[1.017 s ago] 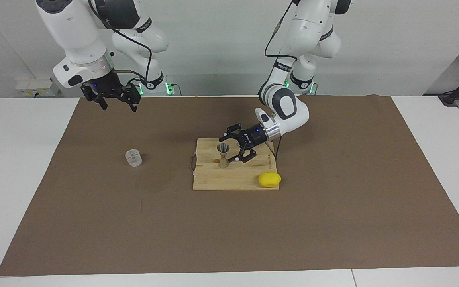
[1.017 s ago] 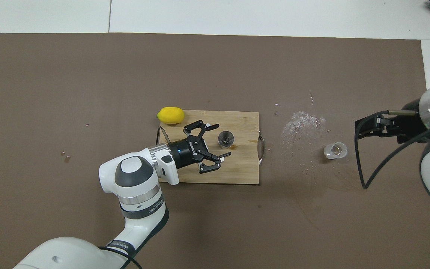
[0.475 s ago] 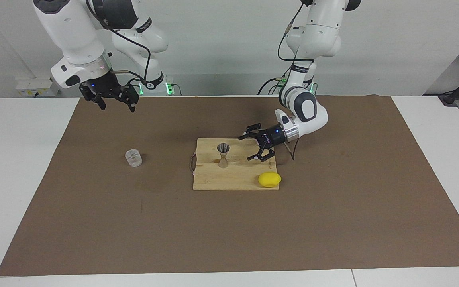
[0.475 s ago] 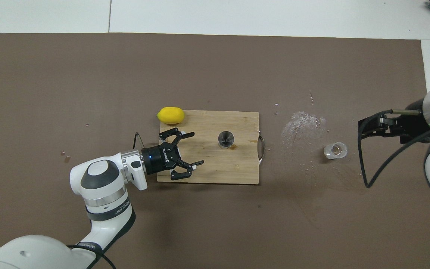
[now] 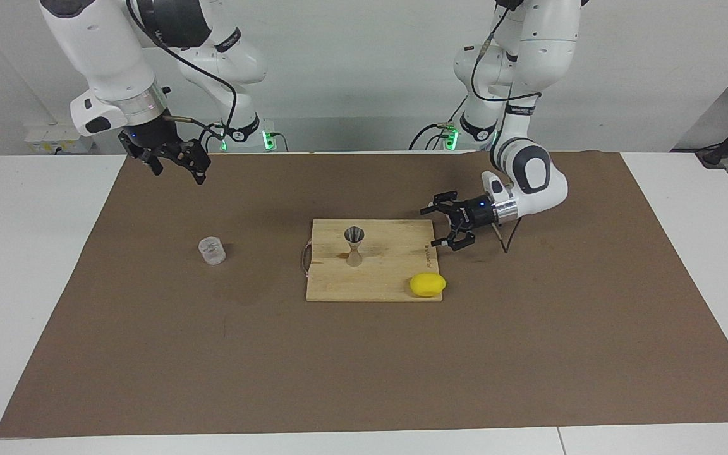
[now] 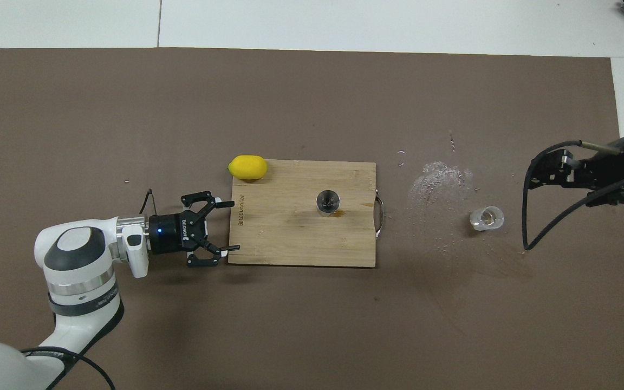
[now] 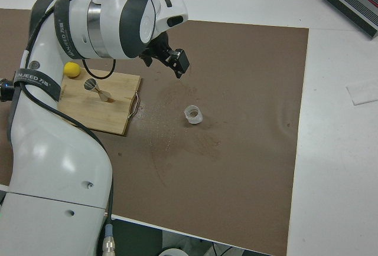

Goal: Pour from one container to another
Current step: 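Withdraw the left gripper while the right gripper reaches the clear glass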

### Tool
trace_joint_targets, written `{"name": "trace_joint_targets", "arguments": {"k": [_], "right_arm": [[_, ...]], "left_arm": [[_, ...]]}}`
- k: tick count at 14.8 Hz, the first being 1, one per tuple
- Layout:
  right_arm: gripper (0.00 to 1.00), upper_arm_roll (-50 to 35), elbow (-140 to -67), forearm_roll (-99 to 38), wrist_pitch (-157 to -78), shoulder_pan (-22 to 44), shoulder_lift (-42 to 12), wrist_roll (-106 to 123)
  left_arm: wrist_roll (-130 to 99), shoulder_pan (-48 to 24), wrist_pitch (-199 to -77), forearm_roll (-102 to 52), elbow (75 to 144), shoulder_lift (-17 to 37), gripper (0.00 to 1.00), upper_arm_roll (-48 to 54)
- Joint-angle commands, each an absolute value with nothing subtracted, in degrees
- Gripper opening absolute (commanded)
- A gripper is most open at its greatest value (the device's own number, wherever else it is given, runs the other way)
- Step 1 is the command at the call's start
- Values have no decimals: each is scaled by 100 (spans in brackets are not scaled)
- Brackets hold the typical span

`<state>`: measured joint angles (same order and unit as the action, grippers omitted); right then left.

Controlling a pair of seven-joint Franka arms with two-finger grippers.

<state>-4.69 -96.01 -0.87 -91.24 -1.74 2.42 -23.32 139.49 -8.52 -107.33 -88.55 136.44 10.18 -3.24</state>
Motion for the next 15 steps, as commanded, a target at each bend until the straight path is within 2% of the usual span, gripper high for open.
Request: {"name": "trace_joint_targets", "arguments": {"k": [1, 3, 7, 11, 15], "right_arm": [[97, -501, -9738, -140, -9246, -246, 334, -3160], [97, -492, -9764, -342, -9325, -316, 290, -4056], [97, -492, -10115, -904, -9834, -729, 159, -5306], [95, -492, -10651, -1325, -10607, -852, 53, -6440], [98, -492, -10696, -1792, -10661, -1387, -640, -6452]], "left_arm": [[14001, -47, -10223, -7590, 13615, 844, 100, -308], [13992, 568, -9819, -6509, 13343, 887, 100, -308], [13975, 1545, -8879, -4688, 12290, 1142, 100, -308], [13538, 1749, -8342, -3659, 11165, 1432, 100, -308], [12414, 1740, -7780, -2577, 9882, 1354, 100, -325]]}}
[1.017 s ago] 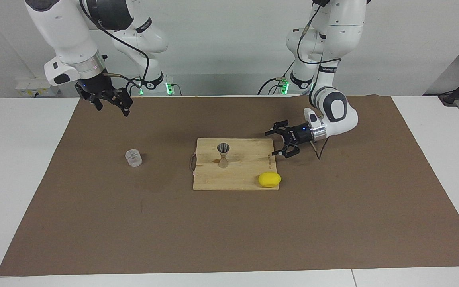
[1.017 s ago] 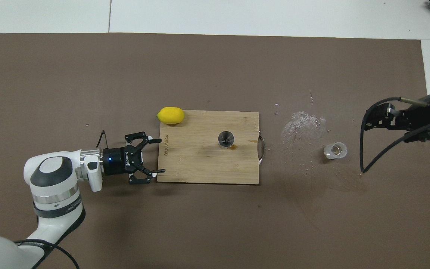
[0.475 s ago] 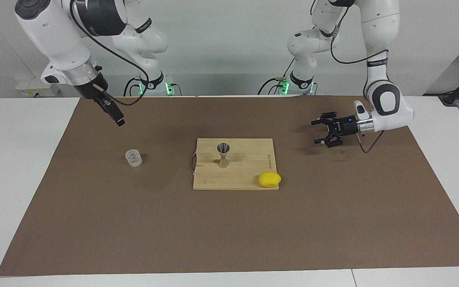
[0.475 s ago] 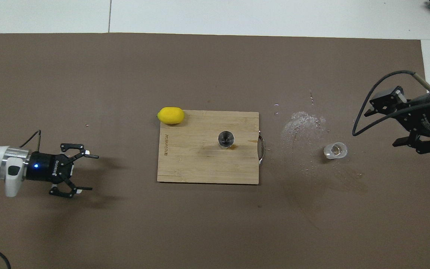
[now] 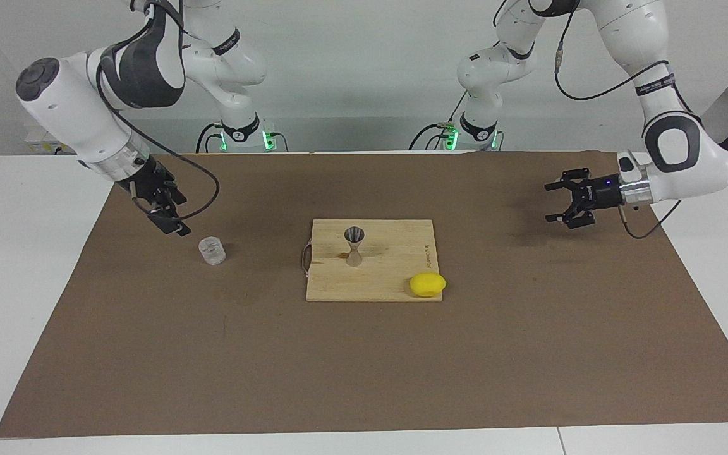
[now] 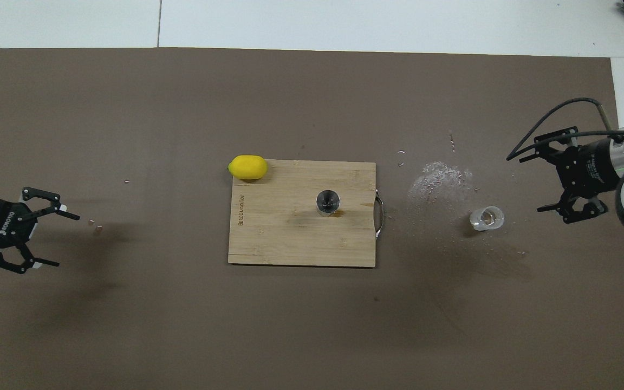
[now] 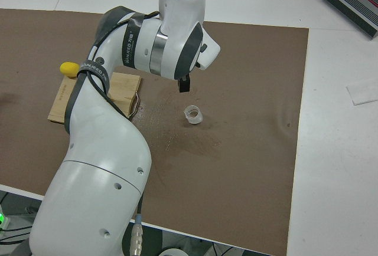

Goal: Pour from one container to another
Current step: 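Withdraw the left gripper while the right gripper reaches the clear glass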

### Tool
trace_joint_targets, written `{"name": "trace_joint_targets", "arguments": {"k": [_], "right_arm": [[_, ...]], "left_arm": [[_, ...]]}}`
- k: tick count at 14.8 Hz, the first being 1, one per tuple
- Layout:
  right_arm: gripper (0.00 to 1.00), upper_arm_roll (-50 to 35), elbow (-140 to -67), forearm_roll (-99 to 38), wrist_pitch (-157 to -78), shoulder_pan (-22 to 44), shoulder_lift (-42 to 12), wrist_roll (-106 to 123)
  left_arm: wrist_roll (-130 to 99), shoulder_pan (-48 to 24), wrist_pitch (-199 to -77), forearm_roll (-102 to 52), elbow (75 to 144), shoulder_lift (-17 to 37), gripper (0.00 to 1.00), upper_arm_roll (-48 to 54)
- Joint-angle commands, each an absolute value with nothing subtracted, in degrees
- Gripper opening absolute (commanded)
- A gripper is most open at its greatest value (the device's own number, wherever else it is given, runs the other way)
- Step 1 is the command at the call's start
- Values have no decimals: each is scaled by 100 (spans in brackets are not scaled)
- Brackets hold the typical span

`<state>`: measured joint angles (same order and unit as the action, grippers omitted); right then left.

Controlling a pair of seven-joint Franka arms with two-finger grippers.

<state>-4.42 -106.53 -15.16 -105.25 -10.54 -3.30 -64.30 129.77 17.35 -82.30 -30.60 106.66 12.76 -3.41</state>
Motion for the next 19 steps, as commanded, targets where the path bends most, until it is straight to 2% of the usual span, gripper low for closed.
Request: {"name": "trace_joint_targets", "arguments": {"k": [1, 4, 7, 10, 14, 19], "right_arm": [[98, -501, -10705, -1802, -10661, -1458, -746, -6442], [98, -492, -10722, -2064, -10774, -1686, -1054, -6416], [99, -492, -11029, -2616, -11109, -1880, -1291, -6355], [99, -492, -11398, -2725, -11258, -1942, -1257, -6198], [96, -492, -12066, -3093, -11697, -2074, -1046, -5643], [96, -501, -12602, -3549, -12198, -2013, -906, -5441]], "left_arm": [[11906, 1705, -7744, -2401, 9801, 1197, 100, -316], [10350, 1495, -7743, -1716, 9817, 635, 100, -290], [9056, 1179, -7673, -1661, 9993, 142, 100, -290], [7503, 591, -7682, -1162, 10011, -394, 100, -255], [5769, -298, -7594, -720, 9564, -413, 100, -211], [4827, -237, -8076, -853, 9642, -457, 100, -176]]}}
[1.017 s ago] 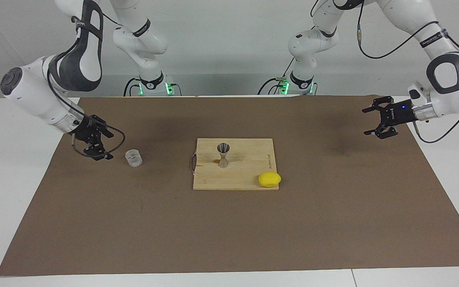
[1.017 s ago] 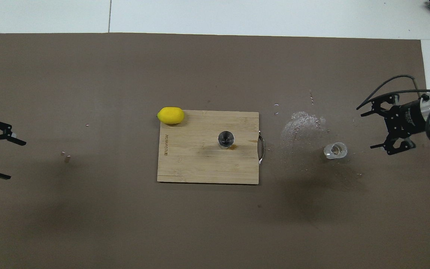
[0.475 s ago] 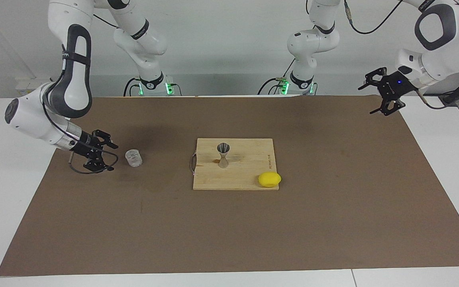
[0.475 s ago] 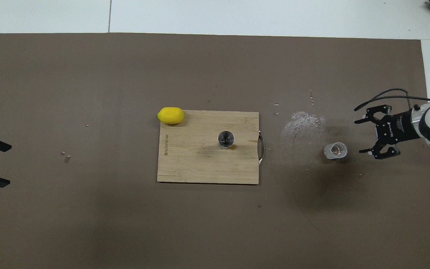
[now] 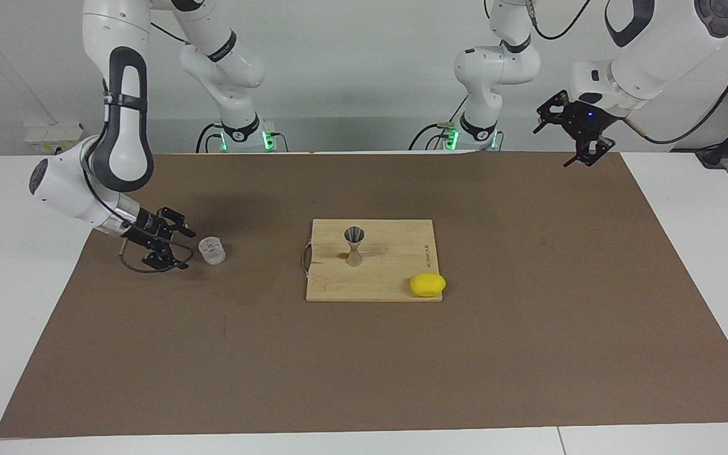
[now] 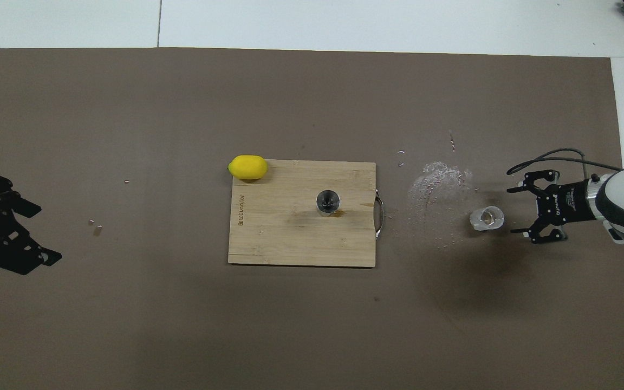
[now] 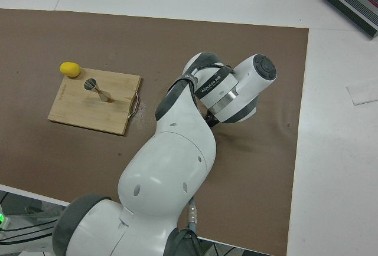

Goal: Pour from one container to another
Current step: 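Withdraw the left gripper while the right gripper reaches the clear glass, then close the right gripper around the small clear glass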

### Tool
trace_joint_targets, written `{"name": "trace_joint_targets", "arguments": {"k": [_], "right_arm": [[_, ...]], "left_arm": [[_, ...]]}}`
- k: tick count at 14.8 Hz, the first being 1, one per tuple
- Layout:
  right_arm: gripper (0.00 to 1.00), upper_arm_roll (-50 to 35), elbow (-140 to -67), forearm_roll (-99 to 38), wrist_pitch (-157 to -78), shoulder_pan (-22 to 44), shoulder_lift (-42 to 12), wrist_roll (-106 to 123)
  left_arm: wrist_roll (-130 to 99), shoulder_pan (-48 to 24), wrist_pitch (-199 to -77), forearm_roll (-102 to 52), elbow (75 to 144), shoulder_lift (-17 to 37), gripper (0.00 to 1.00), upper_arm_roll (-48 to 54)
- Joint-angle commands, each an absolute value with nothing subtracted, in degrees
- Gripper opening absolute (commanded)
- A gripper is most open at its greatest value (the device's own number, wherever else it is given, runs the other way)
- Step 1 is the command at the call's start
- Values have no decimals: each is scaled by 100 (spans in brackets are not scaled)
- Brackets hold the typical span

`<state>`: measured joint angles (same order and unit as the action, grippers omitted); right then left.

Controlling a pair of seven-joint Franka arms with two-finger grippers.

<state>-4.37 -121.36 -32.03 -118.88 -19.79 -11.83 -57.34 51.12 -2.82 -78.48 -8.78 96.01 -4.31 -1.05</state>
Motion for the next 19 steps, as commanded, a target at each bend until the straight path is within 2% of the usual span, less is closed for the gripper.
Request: {"name": "trace_joint_targets", "arguments": {"k": [1, 9, 16, 19], "right_arm": [[96, -501, -12691, -3699, -12278, -2013, -923, -5319], [93, -501, -12920, -4209, -12463, -1934, -1002, -5045], [90, -501, -12972, -4500, -12568, -1916, -1011, -5019], [85, -501, -12973, -4553, -12586, -1794, -1019, -5019]], "left_arm": [[4712, -194, -8164, -826, 9633, -448, 100, -211], [1075, -53, -8218, -404, 9905, -571, 100, -202], [905, -149, -8262, -404, 9870, -562, 100, -132], [905, -325, -8340, -404, 9853, -554, 100, -114]]}}
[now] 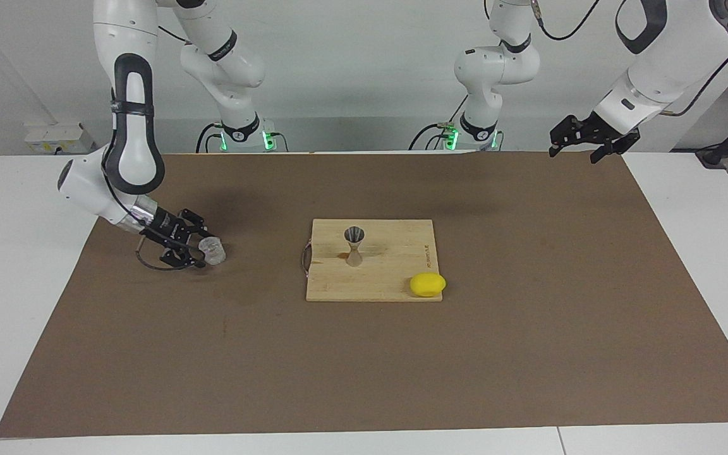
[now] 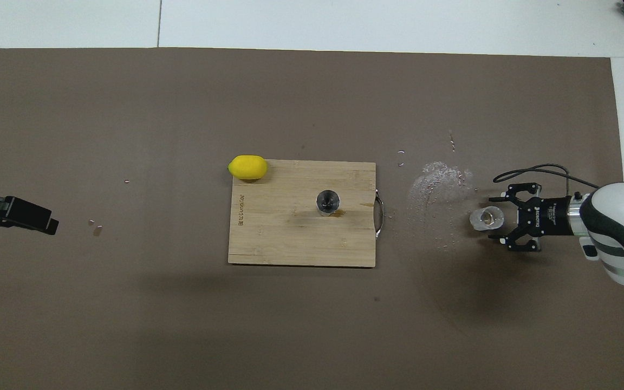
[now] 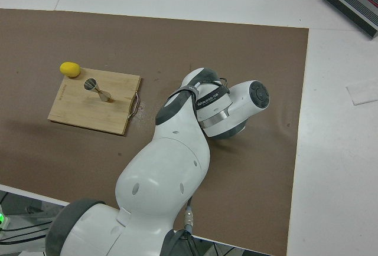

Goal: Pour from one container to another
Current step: 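Close the right gripper around the small clear glass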

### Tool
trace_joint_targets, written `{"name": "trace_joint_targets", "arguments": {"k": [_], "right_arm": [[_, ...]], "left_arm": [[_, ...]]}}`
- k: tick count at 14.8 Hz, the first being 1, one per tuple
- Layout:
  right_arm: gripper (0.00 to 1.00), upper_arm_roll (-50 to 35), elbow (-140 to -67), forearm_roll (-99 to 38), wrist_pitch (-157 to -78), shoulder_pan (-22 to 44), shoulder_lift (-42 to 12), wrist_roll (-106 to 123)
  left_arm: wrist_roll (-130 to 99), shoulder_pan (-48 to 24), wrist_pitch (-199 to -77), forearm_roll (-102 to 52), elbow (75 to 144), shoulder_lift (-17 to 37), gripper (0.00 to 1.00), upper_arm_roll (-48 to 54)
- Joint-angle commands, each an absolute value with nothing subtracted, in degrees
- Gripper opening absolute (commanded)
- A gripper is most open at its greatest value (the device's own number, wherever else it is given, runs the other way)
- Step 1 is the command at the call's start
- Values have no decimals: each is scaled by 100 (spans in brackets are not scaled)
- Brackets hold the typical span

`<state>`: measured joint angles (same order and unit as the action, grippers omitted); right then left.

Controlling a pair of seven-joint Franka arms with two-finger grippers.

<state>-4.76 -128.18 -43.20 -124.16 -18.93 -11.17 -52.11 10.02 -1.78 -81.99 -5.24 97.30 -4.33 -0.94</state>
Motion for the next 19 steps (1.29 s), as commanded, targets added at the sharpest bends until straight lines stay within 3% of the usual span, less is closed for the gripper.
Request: {"name": "trace_joint_targets", "arguments": {"k": [1, 3, 5, 9, 13, 19], "right_arm": [[85, -501, -12973, -4596, -12595, -1793, -1011, -5019], [84, -501, -12981, -4684, -12647, -1784, -1011, -5019], [73, -501, -12981, -4685, -12604, -1793, -1011, -5019], [1, -501, -12894, -4693, -12411, -1810, -1019, -5080], [0, -510, -12718, -4667, -12331, -1662, -845, -5387], [0, -510, -12209, -3966, -12226, -845, -589, -6949]], "left_arm": [[905, -282, -8358, -404, 9835, -545, 100, -114], [774, -115, -8332, -404, 9835, -562, 100, -176], [765, -44, -8349, -396, 9835, -563, 100, -176], [492, 351, -8244, -160, 9668, -527, 100, -176], [361, 378, -8305, -44, 9509, -501, 100, -141], [-88, 246, -8701, -44, 9641, -492, 100, -167]]}}
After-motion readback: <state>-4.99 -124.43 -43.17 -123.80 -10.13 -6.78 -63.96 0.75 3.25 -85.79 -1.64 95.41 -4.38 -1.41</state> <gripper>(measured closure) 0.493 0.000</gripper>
